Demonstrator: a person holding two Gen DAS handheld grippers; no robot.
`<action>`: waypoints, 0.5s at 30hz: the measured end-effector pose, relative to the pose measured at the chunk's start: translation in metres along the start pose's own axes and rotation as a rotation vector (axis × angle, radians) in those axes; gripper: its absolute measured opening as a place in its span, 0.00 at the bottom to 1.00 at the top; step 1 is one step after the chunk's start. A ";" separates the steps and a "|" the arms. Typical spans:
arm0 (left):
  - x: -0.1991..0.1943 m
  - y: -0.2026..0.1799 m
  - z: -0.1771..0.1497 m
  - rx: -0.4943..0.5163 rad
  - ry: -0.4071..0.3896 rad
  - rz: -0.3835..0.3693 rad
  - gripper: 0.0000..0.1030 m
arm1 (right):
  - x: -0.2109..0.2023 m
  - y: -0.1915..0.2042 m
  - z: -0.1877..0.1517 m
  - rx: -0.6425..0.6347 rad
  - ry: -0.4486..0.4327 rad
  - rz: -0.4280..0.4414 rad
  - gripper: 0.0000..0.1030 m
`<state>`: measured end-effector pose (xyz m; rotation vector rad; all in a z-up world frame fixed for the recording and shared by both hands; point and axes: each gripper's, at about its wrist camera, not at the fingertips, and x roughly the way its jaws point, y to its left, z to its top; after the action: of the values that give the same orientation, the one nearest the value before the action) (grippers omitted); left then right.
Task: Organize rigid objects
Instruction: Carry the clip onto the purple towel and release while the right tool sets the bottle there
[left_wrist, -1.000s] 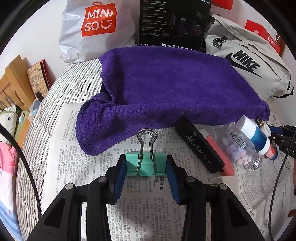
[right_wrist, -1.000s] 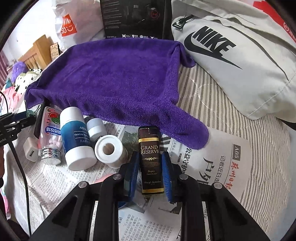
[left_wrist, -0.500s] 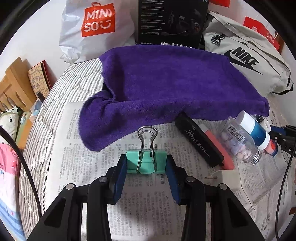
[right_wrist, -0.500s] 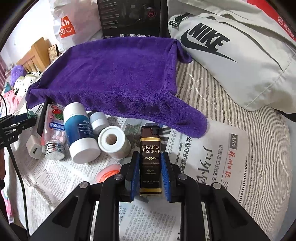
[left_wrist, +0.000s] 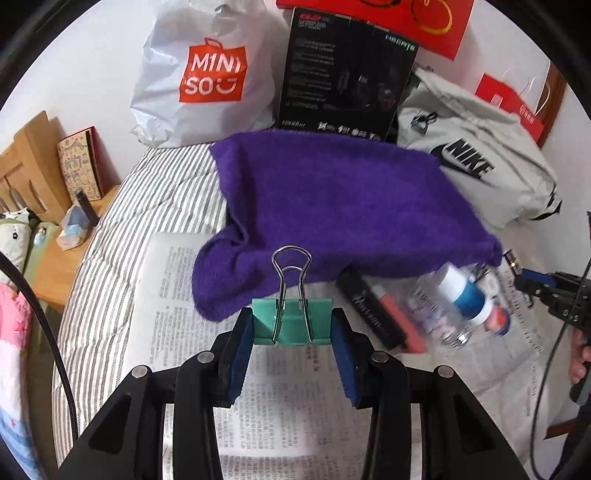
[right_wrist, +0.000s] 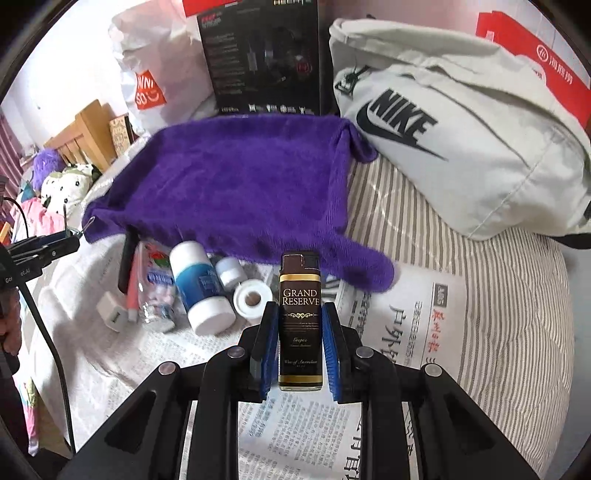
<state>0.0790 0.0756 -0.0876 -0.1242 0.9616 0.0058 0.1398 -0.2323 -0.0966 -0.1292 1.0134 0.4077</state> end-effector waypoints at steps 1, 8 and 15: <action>-0.001 -0.001 0.002 0.005 -0.001 -0.001 0.38 | -0.001 0.000 0.002 0.003 -0.002 0.004 0.23; -0.003 -0.009 0.025 0.045 -0.021 -0.012 0.38 | -0.002 0.003 0.024 -0.002 -0.029 0.040 0.23; 0.012 -0.004 0.057 0.036 -0.031 -0.034 0.38 | 0.011 0.004 0.057 -0.020 -0.036 0.054 0.23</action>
<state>0.1326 0.0772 -0.0642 -0.1073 0.9283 -0.0403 0.1892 -0.2092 -0.0756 -0.1120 0.9789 0.4682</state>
